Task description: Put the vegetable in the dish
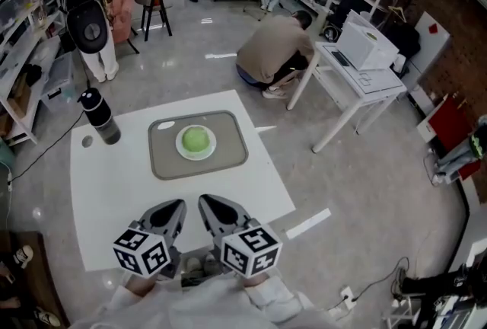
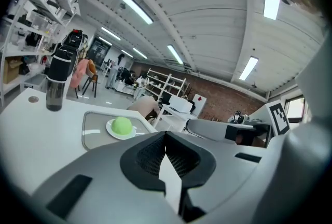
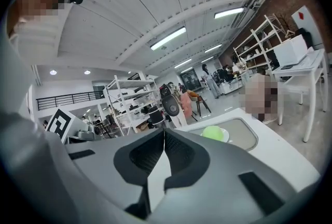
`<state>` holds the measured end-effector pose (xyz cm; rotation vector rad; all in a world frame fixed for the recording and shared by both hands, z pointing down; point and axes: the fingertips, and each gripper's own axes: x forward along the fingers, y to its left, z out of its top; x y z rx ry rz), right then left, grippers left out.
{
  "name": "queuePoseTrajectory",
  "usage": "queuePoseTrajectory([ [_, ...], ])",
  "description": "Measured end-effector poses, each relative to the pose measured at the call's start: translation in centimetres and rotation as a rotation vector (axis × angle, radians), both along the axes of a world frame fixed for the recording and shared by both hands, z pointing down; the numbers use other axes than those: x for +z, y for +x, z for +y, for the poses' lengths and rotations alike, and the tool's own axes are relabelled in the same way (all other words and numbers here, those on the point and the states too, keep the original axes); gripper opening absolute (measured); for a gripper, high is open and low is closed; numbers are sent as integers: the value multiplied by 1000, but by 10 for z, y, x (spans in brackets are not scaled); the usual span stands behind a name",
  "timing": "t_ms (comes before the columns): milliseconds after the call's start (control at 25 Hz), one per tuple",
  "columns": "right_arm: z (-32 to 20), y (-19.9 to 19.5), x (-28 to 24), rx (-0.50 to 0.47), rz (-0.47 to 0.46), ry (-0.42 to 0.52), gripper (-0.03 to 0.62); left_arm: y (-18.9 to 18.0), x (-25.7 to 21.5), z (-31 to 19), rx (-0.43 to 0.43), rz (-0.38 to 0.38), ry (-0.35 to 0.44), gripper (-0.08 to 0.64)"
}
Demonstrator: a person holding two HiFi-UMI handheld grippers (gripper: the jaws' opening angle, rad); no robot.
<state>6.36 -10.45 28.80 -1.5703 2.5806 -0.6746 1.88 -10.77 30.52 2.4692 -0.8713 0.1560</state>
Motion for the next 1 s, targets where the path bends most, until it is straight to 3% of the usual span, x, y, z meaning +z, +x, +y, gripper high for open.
queuePoseTrajectory([
  [440,7,7,0,1,11,17,15,15,-4,11,15,-45,60,9],
  [1000,1,7,2,-29,53,8,14,17,-1,5,8,-66,65,9],
])
